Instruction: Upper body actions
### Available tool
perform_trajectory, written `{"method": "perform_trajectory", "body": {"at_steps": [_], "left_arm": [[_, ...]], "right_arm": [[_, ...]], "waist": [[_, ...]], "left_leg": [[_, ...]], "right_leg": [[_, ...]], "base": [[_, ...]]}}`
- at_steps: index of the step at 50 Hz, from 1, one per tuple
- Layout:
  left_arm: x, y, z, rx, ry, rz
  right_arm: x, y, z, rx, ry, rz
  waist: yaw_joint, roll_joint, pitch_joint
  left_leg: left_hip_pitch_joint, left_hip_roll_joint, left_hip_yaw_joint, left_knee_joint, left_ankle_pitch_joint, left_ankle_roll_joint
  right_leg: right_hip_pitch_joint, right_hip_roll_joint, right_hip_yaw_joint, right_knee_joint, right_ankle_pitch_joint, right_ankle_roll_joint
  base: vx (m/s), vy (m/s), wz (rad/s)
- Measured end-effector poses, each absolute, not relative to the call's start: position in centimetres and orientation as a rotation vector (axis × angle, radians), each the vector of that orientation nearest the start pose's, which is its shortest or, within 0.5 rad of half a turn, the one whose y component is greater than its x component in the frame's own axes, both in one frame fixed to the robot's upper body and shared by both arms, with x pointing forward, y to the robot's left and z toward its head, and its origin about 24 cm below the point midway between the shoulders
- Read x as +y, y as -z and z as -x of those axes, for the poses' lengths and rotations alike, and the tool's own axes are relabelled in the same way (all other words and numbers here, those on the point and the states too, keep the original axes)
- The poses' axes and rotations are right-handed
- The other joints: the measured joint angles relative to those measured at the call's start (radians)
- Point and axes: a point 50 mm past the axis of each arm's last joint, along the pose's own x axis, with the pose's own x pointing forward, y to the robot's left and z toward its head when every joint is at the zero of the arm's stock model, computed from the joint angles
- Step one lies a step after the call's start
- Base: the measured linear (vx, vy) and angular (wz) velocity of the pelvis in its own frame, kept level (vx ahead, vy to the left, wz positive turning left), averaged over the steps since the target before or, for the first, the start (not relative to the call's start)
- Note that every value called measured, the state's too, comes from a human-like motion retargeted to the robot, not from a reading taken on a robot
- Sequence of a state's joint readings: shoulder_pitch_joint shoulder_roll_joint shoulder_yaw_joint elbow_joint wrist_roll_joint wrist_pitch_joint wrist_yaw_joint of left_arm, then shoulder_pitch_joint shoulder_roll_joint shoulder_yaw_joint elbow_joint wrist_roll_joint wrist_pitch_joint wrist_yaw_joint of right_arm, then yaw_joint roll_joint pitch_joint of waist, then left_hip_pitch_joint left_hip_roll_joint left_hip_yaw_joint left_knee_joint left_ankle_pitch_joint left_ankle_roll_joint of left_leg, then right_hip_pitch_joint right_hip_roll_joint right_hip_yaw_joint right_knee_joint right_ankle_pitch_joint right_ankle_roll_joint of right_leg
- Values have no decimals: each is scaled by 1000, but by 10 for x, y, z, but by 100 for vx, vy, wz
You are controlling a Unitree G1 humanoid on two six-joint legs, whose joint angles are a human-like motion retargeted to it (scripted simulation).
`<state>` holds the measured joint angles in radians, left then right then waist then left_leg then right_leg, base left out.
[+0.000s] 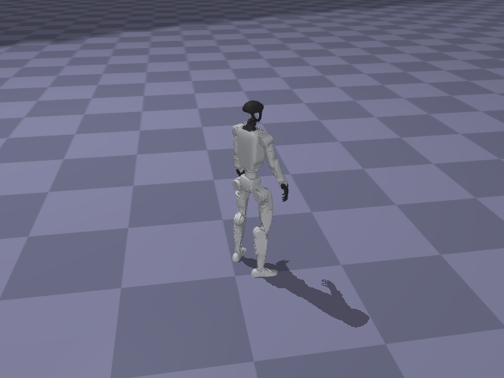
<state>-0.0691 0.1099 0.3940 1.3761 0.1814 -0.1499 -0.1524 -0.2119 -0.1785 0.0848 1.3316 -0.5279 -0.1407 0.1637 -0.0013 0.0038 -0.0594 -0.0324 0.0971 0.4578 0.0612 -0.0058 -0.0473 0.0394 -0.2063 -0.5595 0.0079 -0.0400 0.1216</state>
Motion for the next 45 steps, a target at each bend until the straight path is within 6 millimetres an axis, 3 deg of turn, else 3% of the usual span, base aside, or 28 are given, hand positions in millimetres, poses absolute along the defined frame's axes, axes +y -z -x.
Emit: {"method": "perform_trajectory", "body": {"at_steps": [6, 13, 20, 25, 30, 34, 40, 45], "left_arm": [[198, 175, -58, 1300, -36, 68], [187, 180, 16, 1561, -84, 100], [171, 174, 73, 1724, -194, 245], [168, 170, 90, 1758, -290, 327], [175, 172, 82, 1732, -319, 327], [184, 175, 61, 1668, -292, 277], [197, 179, 10, 1533, -224, 178], [201, 176, -48, 1390, -147, 85]], "right_arm": [[-197, 159, -127, 1129, -540, 646], [-225, 171, -50, 1439, -497, 740], [-246, 166, 23, 1723, -290, 610], [-252, 161, 49, 1802, -111, 469], [-256, 161, 45, 1786, -41, 438], [-255, 164, 22, 1715, -94, 480], [-247, 167, -33, 1523, -225, 575], [-236, 163, -91, 1321, -314, 653]], "waist": [[-10, 4, -14], [-11, 7, -27], [-12, 4, -17], [-14, 4, -9], [-21, 4, 1], [-25, 3, 11], [-22, 4, 46], [-19, 3, 128]], "left_leg": [[13, -2, 1, -4, -9, -1], [18, 0, 4, -10, -17, -4], [24, -4, -1, -13, -22, -4], [25, -6, -6, -15, -22, -4], [23, -7, -12, -14, -21, -4], [20, -6, -13, -11, -19, -4], [12, -2, -13, -3, -12, -2], [3, 3, -23, 15, -5, 3]], "right_leg": [[9, 4, 0, 0, -7, -2], [9, 8, 1, 1, -15, 0], [18, 10, -5, -2, -19, 1], [22, 10, -10, -4, -20, 1], [25, 11, -16, -6, -19, -1], [23, 10, -16, -2, -19, -3], [15, 7, -13, 8, -17, -9], [18, 1, -19, 21, -12, -15]], "base": [[3, 1, -1], [0, 0, 0], [0, 0, 0], [0, 0, 0], [0, 0, 0], [0, 0, 0], [-5, -3, 0], [-16, -9, 7]]}}
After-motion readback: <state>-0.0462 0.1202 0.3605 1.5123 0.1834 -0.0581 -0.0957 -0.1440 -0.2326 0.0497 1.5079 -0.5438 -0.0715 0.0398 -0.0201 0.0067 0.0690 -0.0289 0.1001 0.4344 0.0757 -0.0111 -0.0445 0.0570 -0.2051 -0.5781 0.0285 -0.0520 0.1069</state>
